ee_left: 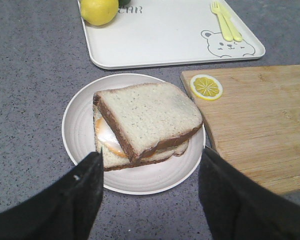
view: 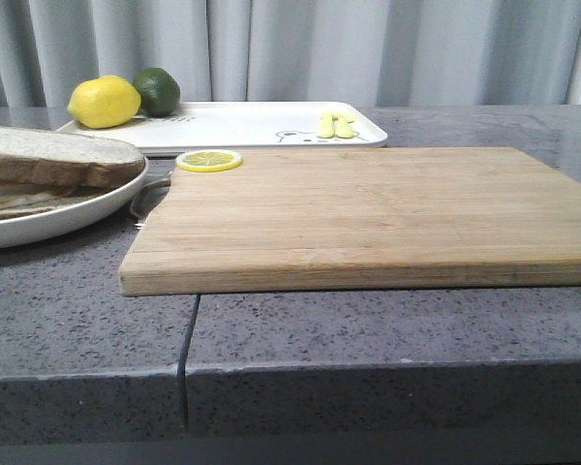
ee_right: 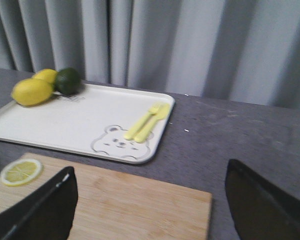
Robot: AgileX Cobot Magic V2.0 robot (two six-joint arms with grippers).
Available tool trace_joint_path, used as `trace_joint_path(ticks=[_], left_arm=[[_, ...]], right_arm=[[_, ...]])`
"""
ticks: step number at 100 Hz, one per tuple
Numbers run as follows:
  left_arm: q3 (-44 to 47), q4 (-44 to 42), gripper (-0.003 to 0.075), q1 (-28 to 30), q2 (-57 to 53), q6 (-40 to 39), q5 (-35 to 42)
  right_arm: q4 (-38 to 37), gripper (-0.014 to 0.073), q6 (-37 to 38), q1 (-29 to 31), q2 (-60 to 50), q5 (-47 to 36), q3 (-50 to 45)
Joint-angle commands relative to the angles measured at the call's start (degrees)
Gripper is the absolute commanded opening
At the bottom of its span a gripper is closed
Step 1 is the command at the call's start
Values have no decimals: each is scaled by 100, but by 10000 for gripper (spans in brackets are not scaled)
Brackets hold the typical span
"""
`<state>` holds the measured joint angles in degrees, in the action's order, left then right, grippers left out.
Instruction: Place bread and move sandwich to tray
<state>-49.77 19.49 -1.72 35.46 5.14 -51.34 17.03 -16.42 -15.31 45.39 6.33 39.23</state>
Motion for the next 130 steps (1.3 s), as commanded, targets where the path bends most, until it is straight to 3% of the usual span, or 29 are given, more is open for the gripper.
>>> trace_joint_path(ticks=[1,19,53,130], left_arm=[[-195,147,385,12,39,12,411],[-195,147,385,12,39,12,411],[-195,147,385,12,39,12,411],[-195,147,385,12,39,12,411]], right_arm=[[-721,604,405,447,-505,25,1],[-1279,604,682,800,-1563,166,-560],[-1396,604,682,801,-3081,398,-1888],[-1350,604,682,801,-3230,380,-1978]])
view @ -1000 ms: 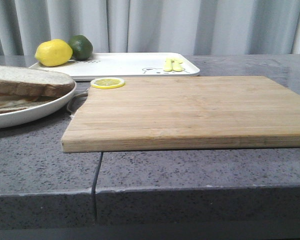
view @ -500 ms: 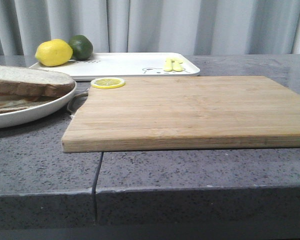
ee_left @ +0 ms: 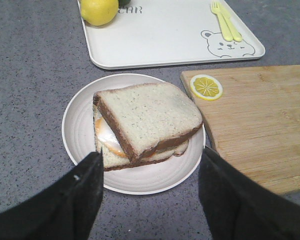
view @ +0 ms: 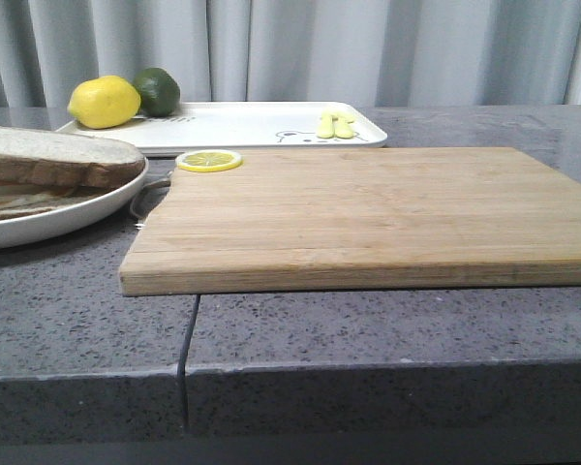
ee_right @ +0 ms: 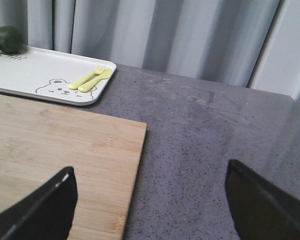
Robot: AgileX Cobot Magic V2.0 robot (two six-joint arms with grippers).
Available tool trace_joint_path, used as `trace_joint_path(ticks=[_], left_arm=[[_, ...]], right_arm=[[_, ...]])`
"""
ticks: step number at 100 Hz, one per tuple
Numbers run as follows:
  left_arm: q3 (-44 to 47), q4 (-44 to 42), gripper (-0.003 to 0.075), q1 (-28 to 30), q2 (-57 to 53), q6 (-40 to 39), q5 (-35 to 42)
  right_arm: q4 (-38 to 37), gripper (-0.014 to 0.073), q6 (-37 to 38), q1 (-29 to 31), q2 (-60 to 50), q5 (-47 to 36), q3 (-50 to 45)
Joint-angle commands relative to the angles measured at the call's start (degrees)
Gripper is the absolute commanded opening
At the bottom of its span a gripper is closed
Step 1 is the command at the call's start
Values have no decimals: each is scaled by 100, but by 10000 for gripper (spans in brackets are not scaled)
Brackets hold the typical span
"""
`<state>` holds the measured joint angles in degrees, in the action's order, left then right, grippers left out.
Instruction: Place bread and move sandwich to tray
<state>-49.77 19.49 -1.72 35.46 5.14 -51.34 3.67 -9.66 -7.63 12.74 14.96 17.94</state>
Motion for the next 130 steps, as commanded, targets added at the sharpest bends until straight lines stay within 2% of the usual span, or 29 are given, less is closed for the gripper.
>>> trace_joint_path(ticks=[1,111,120,130], left_arm=[[-195,147,385,12,39,12,411],[-195,55,371,12,44,-48,603],[-195,-192,366,12,90,-419,839],[-250,-917,367,22,296,-1006,848]], right_arm=[[-13,604,7,33,35,-484,150],[-13,604,7,33,35,-484,150],[-13,604,7,33,35,-484,150],[-13,604,7,33,35,-484,150]])
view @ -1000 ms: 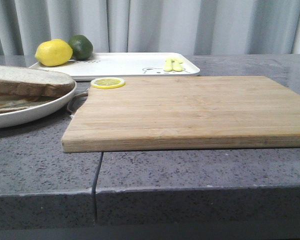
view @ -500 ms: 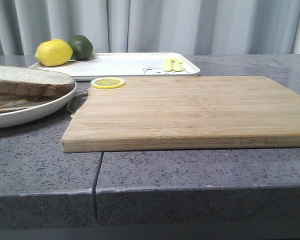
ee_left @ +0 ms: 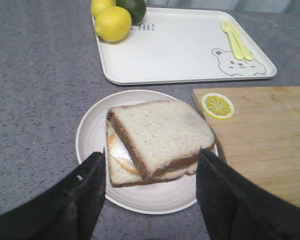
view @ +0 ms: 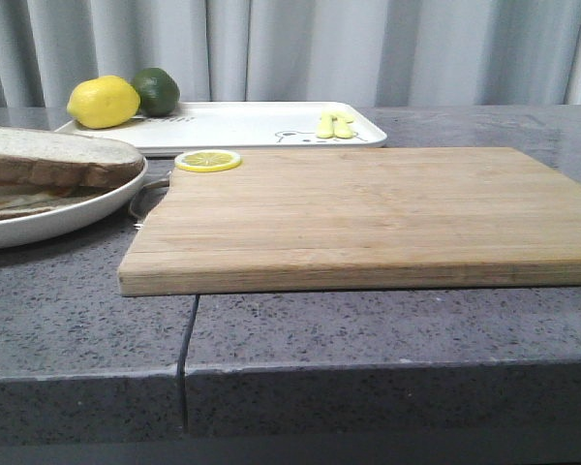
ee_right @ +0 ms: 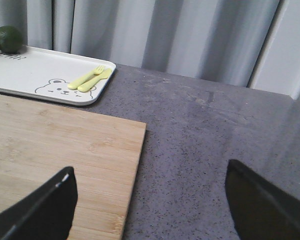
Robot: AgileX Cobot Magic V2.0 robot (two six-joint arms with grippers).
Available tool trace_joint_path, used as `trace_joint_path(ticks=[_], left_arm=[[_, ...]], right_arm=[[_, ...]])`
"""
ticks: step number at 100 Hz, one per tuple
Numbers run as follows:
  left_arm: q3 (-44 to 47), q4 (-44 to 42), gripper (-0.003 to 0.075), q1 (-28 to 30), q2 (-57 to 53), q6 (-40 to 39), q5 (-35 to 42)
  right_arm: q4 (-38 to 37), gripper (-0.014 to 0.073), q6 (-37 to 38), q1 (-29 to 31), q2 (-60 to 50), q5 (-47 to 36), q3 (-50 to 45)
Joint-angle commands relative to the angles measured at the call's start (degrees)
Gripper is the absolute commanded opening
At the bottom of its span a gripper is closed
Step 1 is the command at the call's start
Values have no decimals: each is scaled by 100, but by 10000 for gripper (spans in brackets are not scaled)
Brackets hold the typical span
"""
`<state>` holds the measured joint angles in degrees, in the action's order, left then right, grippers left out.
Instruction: Place bread and move sandwich to tray
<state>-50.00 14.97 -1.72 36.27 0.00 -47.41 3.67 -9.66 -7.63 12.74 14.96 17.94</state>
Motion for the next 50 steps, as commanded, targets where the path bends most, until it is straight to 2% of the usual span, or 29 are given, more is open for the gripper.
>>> trace_joint_path(ticks=[1,23,50], left_arm=[[-227,-503,367,22,264,-527,440],[-359,-685,368,22,1252,-667,443],[-359,-674,368,22,2354,-913,895]], right_arm=[[-13,604,7,33,35,-484,150],[-13,604,7,33,35,-484,150],[-13,604,7,33,35,-484,150]])
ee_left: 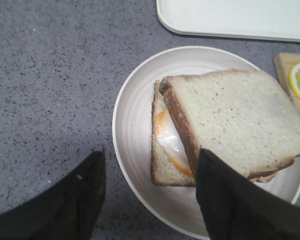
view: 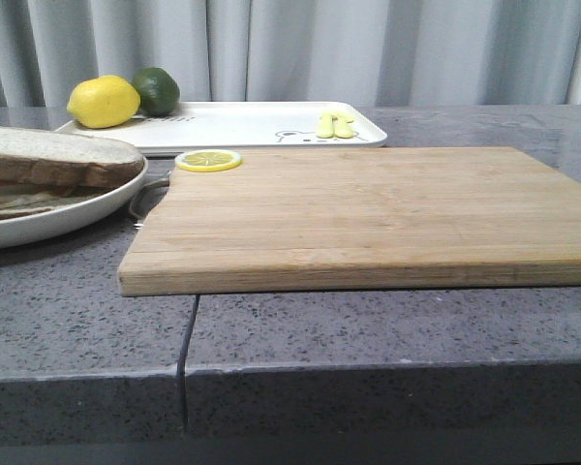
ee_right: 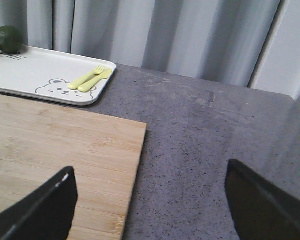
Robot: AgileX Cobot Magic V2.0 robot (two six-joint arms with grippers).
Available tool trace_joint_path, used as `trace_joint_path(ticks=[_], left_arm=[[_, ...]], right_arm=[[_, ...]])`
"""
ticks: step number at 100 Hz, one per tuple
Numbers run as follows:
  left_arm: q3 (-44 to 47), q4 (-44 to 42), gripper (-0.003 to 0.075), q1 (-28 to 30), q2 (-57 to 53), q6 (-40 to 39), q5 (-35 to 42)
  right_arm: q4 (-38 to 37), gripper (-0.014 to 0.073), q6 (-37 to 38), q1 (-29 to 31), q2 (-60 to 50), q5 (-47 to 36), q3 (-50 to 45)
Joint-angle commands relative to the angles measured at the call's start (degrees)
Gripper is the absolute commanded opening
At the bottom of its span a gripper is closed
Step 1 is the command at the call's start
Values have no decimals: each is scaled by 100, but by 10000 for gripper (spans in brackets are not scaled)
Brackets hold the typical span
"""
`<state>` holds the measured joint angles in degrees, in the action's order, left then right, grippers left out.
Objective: Place bread and move sandwich to tray
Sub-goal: 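Lower the left gripper and grasp the white plate rim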
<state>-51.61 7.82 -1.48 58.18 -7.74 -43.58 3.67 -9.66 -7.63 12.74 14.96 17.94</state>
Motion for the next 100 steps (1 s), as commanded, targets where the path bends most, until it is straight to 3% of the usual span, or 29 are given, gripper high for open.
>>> trace_joint_path(ticks=[1,15,16,100], left_arm=[[-198,41,368,-1,183,-158,513],[-198,48,368,-1,481,-272,678],[-198,48,368,-1,504,-289,693],[-198,91,368,-1,1331,-450,1014]], right_arm=[[-13,604,7,33,35,-484,150],[-13,604,7,33,35,-465,150],[-13,552,7,33,35,-466,150],[-13,552,7,33,35,-466,150]])
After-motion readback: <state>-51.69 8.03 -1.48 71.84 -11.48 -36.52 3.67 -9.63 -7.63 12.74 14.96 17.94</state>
